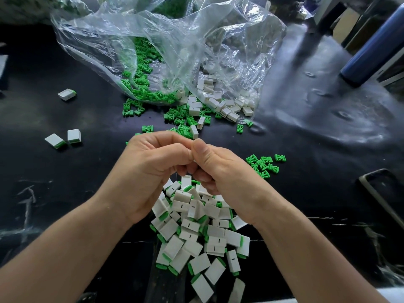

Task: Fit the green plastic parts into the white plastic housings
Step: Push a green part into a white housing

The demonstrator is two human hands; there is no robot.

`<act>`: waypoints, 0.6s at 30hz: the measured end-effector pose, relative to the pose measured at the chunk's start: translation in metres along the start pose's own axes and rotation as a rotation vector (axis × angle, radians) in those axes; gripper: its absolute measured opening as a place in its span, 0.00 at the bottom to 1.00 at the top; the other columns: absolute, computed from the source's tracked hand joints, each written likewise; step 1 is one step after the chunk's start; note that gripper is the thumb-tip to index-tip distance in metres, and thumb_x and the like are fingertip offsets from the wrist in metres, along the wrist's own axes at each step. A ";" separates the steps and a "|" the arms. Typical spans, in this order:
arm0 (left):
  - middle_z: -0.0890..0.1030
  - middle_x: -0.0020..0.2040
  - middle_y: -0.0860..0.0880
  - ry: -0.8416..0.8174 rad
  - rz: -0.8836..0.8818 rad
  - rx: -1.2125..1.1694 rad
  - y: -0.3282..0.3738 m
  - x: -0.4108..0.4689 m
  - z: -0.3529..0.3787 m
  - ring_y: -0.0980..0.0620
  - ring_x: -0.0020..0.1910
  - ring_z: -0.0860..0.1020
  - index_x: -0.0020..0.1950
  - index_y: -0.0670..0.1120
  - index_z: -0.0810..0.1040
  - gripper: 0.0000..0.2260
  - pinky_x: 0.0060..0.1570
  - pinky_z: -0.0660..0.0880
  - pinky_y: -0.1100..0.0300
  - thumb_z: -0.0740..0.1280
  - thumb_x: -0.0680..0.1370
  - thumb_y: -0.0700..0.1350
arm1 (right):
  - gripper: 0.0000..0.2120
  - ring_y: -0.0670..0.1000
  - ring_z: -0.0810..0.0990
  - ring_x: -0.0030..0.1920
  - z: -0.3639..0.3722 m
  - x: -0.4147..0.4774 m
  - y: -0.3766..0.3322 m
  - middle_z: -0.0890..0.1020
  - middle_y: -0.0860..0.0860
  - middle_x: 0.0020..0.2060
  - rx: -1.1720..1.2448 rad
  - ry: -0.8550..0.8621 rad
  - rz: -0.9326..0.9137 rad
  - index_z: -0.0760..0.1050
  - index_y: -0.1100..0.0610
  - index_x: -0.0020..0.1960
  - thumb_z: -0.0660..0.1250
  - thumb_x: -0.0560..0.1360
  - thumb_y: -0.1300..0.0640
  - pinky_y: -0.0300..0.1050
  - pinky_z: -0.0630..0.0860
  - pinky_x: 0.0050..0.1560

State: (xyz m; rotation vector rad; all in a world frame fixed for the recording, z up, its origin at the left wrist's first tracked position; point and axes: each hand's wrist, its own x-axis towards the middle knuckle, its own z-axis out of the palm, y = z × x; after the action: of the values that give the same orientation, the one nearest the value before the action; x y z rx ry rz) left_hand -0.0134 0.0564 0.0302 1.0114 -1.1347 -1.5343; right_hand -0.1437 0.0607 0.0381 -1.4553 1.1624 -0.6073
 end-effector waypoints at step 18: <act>0.77 0.33 0.36 -0.029 -0.038 0.035 0.007 -0.001 -0.004 0.41 0.33 0.75 0.36 0.39 0.81 0.06 0.36 0.71 0.54 0.65 0.64 0.38 | 0.27 0.39 0.67 0.23 -0.005 0.000 0.000 0.72 0.39 0.19 0.005 0.031 -0.037 0.74 0.53 0.33 0.47 0.69 0.34 0.26 0.63 0.26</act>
State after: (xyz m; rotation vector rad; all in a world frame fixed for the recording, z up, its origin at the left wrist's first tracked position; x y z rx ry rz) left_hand -0.0081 0.0563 0.0360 1.0427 -1.1719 -1.5682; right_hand -0.1481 0.0580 0.0394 -1.4703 1.1597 -0.6599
